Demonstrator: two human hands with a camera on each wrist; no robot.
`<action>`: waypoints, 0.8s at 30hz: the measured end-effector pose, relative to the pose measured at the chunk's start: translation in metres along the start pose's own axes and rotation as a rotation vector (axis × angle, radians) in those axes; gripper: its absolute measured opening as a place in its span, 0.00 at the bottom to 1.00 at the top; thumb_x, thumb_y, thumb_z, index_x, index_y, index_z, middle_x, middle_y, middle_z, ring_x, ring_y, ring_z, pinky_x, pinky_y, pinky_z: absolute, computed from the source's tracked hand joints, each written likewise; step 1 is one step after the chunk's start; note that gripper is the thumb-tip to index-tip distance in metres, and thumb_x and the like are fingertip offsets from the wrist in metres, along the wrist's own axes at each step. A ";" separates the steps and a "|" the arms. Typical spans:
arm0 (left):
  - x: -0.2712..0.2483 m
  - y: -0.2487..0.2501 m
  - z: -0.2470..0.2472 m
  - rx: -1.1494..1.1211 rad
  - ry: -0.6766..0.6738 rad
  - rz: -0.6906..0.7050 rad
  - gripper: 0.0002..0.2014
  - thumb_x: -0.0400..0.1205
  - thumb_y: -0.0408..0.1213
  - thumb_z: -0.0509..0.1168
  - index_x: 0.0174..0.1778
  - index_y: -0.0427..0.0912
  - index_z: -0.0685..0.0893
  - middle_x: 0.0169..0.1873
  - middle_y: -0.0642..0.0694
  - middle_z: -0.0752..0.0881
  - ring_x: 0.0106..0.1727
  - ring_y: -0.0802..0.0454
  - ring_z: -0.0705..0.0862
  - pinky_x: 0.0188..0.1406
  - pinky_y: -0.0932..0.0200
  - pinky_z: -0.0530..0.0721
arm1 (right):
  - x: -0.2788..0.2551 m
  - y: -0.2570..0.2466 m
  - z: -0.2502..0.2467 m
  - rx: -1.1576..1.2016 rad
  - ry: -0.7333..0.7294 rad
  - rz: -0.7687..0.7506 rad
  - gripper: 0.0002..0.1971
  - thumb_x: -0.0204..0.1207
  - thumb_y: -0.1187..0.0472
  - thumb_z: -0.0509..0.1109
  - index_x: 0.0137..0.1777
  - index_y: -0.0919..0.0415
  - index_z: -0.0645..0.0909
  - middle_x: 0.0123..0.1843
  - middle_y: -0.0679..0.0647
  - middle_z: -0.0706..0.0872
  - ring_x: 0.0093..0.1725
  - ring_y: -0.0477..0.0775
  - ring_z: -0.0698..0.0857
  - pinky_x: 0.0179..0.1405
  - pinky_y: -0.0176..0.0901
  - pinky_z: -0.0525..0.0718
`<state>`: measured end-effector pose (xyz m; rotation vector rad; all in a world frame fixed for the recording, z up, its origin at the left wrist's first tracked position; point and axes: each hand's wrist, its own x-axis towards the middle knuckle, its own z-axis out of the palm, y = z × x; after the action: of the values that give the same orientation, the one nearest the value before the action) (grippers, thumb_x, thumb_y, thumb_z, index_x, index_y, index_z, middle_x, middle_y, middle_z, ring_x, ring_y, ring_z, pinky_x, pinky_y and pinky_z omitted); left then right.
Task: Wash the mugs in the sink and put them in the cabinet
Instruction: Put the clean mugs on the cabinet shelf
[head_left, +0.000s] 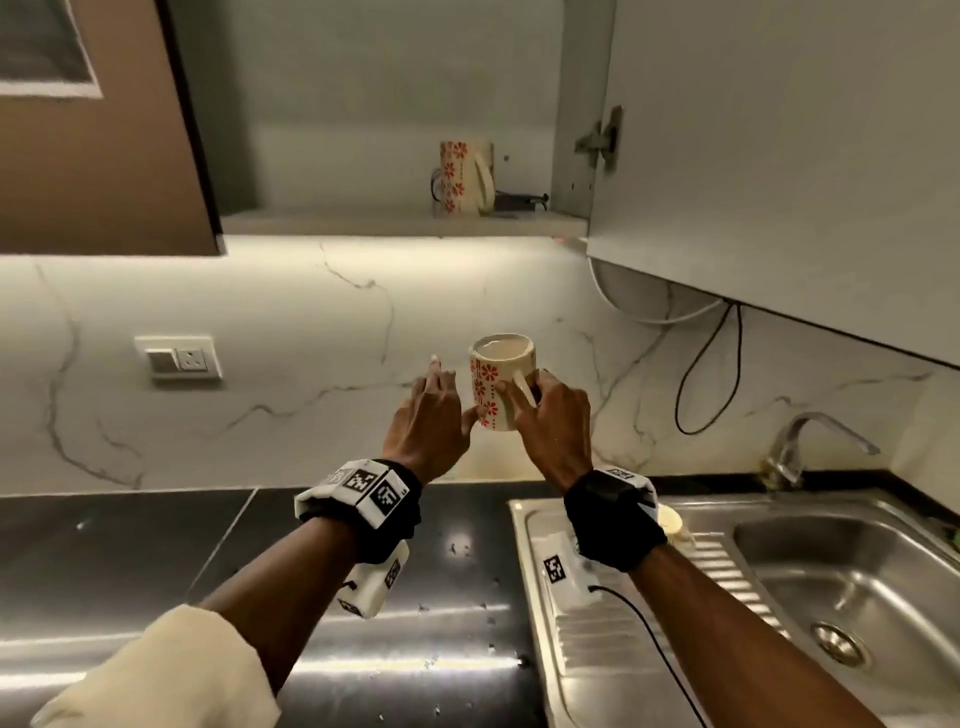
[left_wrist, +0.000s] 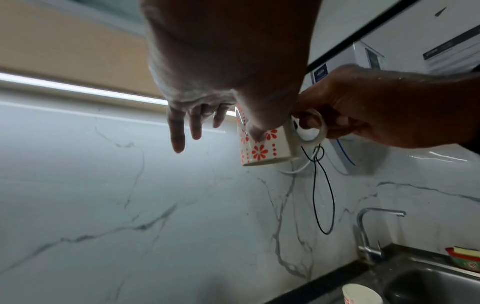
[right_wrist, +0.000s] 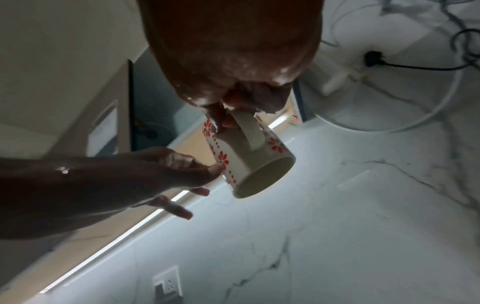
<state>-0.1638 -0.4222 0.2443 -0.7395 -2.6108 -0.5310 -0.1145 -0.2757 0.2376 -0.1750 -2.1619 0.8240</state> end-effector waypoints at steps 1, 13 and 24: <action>0.003 -0.004 -0.011 0.029 0.031 0.025 0.33 0.87 0.53 0.59 0.81 0.34 0.62 0.84 0.34 0.57 0.82 0.37 0.63 0.75 0.43 0.71 | 0.004 -0.013 -0.002 0.006 0.035 -0.017 0.21 0.80 0.44 0.68 0.56 0.63 0.85 0.50 0.56 0.92 0.42 0.51 0.90 0.44 0.44 0.90; 0.052 -0.040 -0.115 0.096 0.455 0.116 0.22 0.85 0.49 0.63 0.67 0.34 0.77 0.61 0.40 0.80 0.63 0.40 0.77 0.59 0.46 0.77 | 0.109 -0.162 -0.033 0.285 0.288 -0.206 0.16 0.79 0.51 0.72 0.51 0.66 0.86 0.53 0.56 0.91 0.45 0.47 0.87 0.35 0.21 0.82; 0.101 -0.052 -0.143 0.167 0.414 0.138 0.35 0.83 0.51 0.65 0.79 0.31 0.66 0.77 0.34 0.71 0.74 0.38 0.71 0.69 0.44 0.74 | 0.230 -0.199 0.042 0.054 0.073 -0.038 0.16 0.79 0.51 0.72 0.37 0.63 0.77 0.50 0.64 0.87 0.48 0.60 0.86 0.37 0.43 0.74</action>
<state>-0.2377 -0.4851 0.3989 -0.6682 -2.1729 -0.3731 -0.2710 -0.3643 0.4861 -0.1337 -2.0668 0.8404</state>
